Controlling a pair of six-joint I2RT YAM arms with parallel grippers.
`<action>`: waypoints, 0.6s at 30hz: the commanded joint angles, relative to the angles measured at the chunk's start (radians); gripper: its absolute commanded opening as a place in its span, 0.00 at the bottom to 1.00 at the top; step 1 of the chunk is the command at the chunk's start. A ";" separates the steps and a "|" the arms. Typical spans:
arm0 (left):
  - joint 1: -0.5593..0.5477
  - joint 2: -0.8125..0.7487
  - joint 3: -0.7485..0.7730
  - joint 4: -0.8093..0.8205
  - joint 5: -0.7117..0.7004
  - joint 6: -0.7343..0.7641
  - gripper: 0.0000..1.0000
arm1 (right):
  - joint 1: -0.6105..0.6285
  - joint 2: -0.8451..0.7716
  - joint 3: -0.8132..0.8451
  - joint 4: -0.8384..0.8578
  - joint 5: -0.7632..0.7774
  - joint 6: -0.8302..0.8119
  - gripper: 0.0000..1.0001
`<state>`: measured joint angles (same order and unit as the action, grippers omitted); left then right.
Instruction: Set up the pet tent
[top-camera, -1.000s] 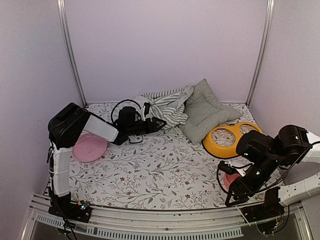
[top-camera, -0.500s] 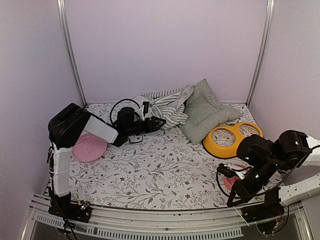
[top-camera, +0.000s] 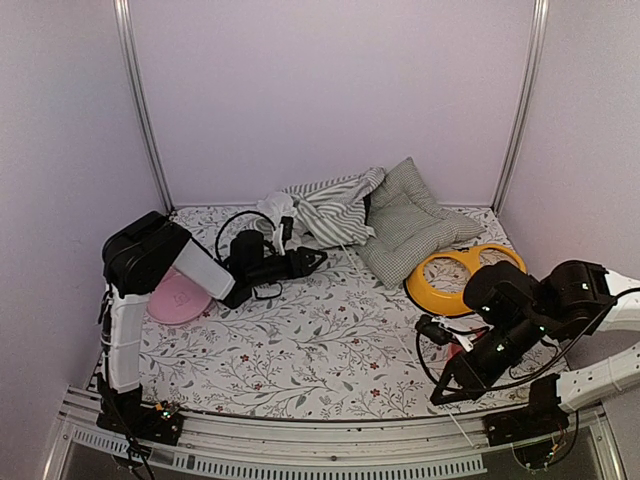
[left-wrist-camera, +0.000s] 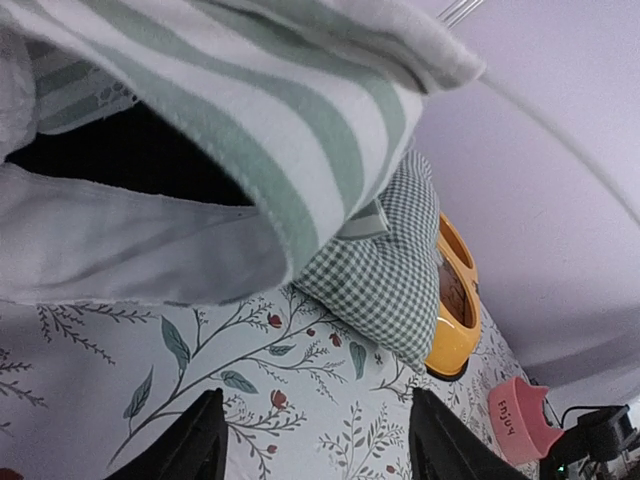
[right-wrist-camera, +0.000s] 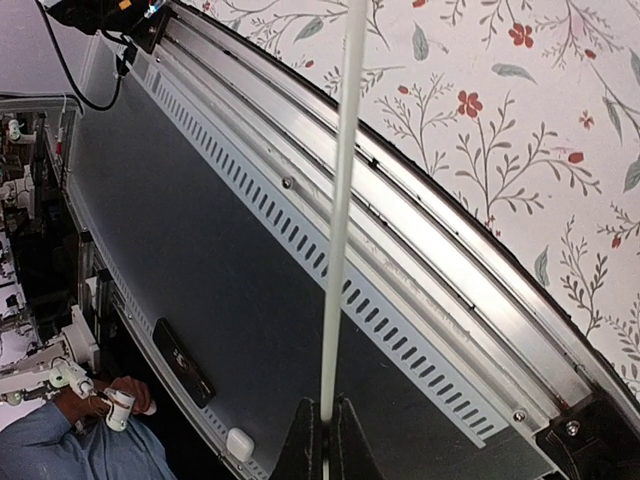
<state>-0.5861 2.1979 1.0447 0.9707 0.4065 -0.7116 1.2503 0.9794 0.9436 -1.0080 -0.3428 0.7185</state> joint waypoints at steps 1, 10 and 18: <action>0.000 -0.015 -0.045 0.102 -0.027 -0.010 0.63 | 0.003 0.037 0.074 0.168 0.124 -0.080 0.00; -0.009 -0.110 -0.147 0.111 -0.181 -0.006 0.56 | -0.028 0.150 0.186 0.278 0.162 -0.193 0.00; -0.086 -0.188 -0.105 0.055 -0.360 0.048 0.60 | -0.050 0.215 0.248 0.288 0.129 -0.222 0.00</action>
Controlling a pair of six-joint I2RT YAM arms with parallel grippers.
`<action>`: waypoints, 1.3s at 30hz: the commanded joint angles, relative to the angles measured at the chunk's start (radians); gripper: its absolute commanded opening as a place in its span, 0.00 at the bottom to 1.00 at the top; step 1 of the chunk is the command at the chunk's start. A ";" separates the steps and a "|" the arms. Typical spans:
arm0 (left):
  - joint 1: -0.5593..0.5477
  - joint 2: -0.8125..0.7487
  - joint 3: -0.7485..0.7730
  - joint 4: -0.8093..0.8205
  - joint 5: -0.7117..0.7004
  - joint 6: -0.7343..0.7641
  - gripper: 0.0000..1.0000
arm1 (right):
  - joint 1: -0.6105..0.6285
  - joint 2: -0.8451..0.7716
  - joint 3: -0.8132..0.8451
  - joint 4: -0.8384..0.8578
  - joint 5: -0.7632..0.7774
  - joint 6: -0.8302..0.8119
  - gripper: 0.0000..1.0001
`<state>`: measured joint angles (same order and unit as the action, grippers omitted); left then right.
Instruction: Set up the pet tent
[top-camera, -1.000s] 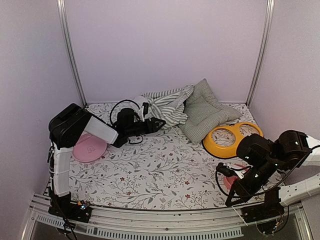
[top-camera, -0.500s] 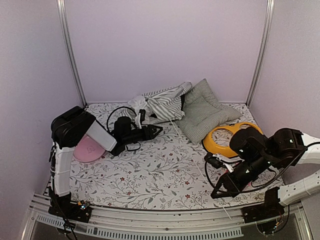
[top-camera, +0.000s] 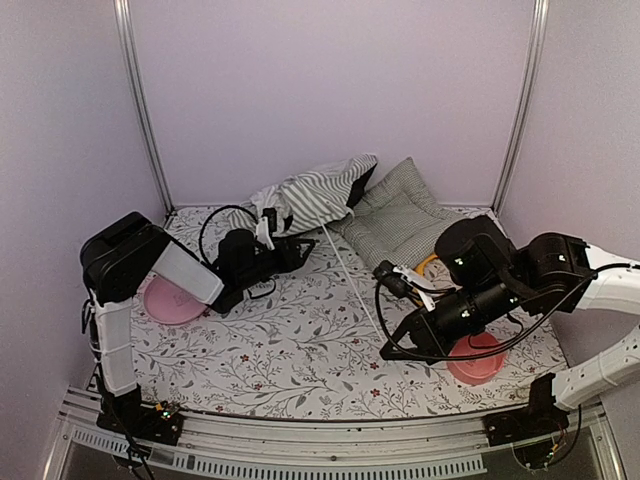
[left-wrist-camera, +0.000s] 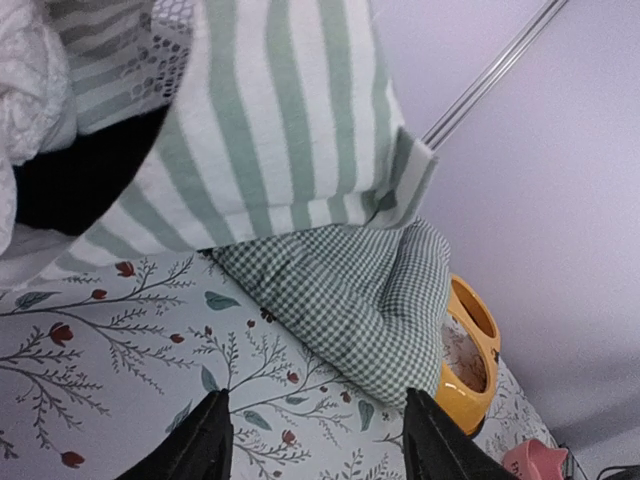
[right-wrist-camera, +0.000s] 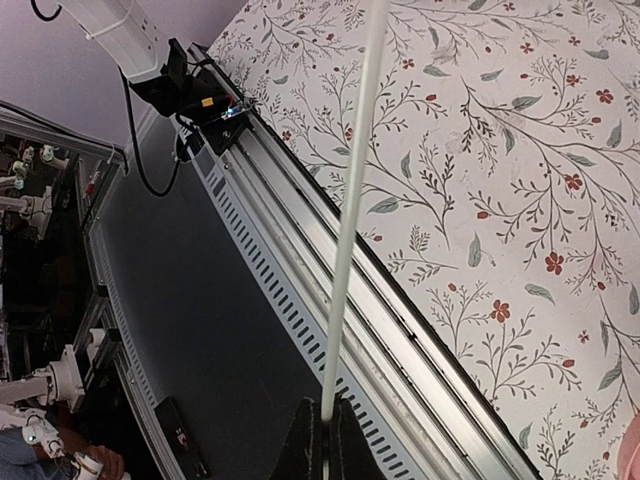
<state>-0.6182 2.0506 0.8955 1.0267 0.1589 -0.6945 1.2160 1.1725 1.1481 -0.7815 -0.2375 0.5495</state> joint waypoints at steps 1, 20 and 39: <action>-0.070 -0.038 0.065 -0.009 -0.149 0.027 0.60 | -0.016 0.028 0.048 0.058 0.021 -0.053 0.00; -0.141 0.190 0.450 -0.151 -0.460 -0.046 0.59 | -0.021 0.065 0.109 0.011 0.011 -0.027 0.00; -0.137 0.212 0.499 -0.201 -0.476 -0.041 0.01 | -0.021 0.046 0.073 0.009 0.017 -0.001 0.00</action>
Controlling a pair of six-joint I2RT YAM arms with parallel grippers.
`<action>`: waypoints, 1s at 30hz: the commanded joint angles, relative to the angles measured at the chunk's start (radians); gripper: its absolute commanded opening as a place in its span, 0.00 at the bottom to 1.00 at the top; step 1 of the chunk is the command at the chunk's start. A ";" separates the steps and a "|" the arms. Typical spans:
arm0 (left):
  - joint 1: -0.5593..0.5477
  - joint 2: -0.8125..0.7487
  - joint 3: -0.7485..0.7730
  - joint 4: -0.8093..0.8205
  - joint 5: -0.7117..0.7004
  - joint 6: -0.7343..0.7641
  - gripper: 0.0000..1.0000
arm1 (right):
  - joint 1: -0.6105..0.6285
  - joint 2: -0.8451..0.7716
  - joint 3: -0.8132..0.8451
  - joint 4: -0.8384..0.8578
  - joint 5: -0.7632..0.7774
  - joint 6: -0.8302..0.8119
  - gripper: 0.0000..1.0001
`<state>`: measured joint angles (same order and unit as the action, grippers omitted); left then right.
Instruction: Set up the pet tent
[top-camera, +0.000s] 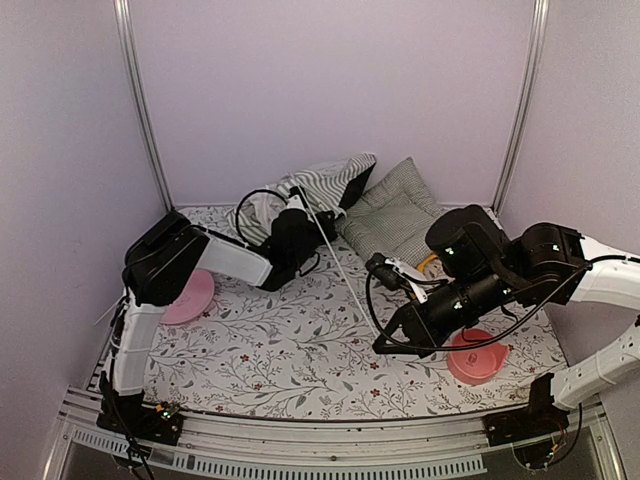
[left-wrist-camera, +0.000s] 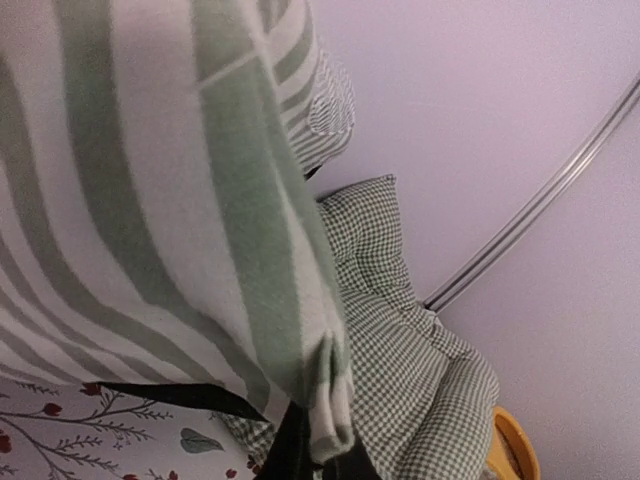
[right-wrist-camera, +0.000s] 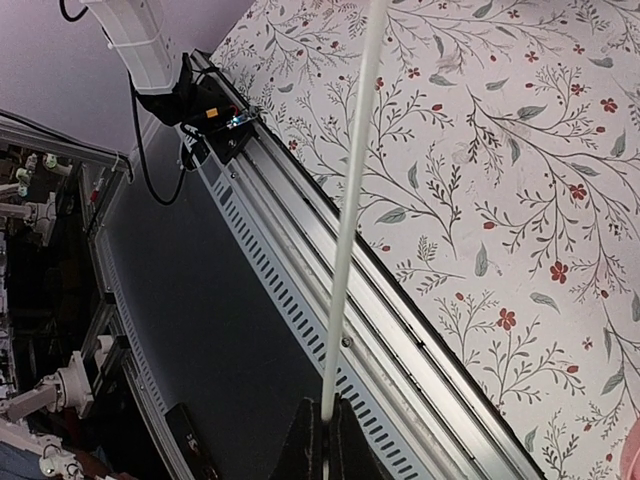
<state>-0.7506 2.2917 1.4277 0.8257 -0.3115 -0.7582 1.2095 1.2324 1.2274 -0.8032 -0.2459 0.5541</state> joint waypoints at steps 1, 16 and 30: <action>-0.010 -0.053 -0.064 0.008 -0.006 0.028 0.00 | -0.016 -0.017 -0.009 0.034 0.025 0.001 0.00; -0.275 -0.463 -0.664 0.082 -0.079 0.200 0.00 | -0.018 -0.064 -0.339 0.349 -0.116 0.164 0.00; -0.559 -0.668 -0.848 -0.052 -0.264 0.180 0.00 | -0.017 0.029 -0.383 0.725 -0.026 0.255 0.00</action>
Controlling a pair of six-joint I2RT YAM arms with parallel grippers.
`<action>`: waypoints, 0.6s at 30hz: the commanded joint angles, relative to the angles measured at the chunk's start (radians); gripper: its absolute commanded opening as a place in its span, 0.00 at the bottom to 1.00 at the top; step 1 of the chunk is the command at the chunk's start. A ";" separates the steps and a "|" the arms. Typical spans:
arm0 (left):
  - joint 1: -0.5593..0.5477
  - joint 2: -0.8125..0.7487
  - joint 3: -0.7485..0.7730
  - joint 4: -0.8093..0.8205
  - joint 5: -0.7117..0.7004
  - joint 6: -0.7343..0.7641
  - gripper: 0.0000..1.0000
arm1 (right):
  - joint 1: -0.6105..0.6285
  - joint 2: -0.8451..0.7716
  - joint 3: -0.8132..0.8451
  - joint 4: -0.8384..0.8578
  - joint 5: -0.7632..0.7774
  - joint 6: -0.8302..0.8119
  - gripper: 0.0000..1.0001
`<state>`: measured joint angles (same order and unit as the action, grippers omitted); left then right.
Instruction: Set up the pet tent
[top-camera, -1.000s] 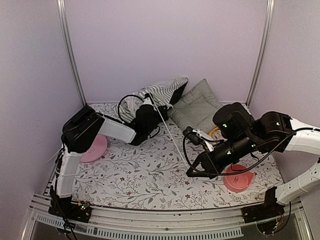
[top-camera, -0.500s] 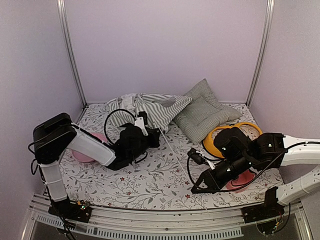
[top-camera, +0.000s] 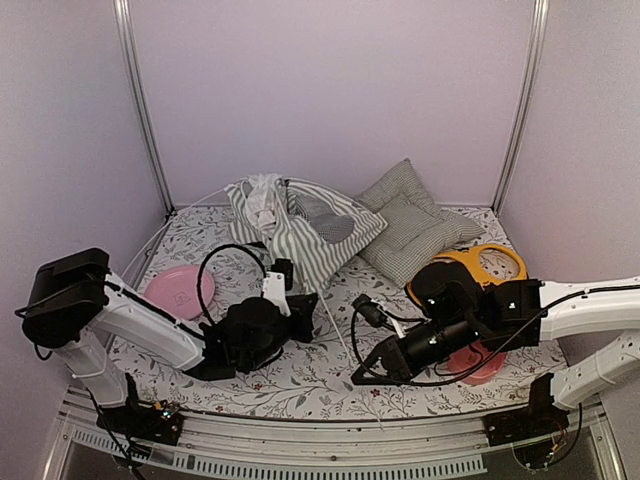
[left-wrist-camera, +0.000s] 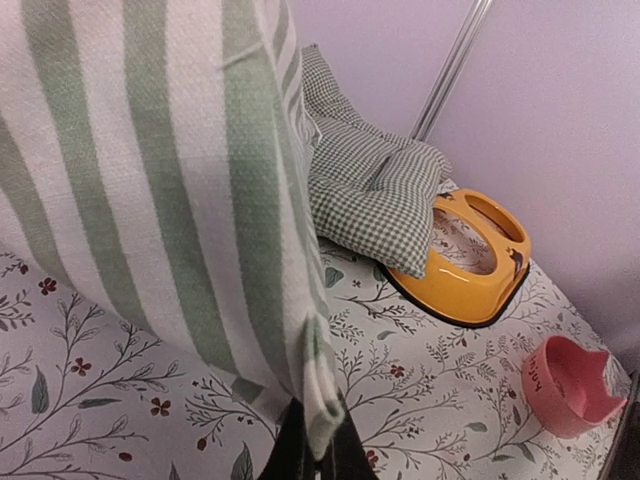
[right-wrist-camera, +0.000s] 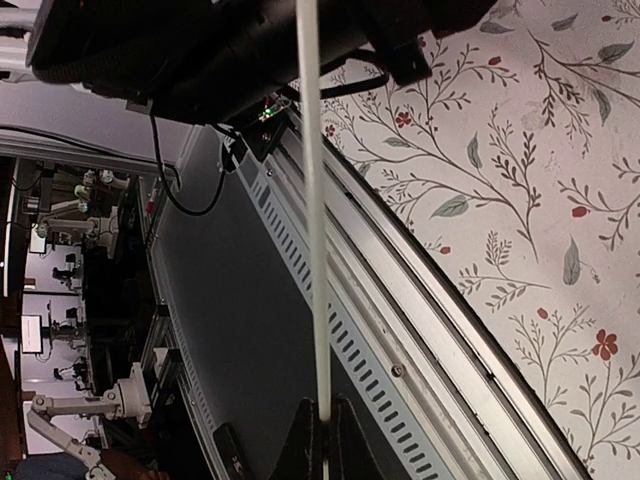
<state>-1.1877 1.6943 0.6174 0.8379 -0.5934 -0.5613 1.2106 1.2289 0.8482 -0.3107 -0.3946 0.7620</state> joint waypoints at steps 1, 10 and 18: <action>-0.142 -0.092 -0.045 -0.075 0.009 -0.017 0.00 | -0.018 0.042 -0.007 0.262 0.139 0.056 0.00; -0.238 -0.202 -0.024 -0.238 -0.034 -0.004 0.00 | 0.027 0.026 0.002 0.387 0.338 0.079 0.00; -0.297 -0.266 -0.029 -0.301 -0.056 -0.025 0.00 | 0.026 0.026 0.063 0.478 0.424 0.022 0.00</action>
<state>-1.3880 1.4574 0.5941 0.6346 -0.7361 -0.5697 1.2686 1.2659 0.8429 -0.0162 -0.1818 0.7948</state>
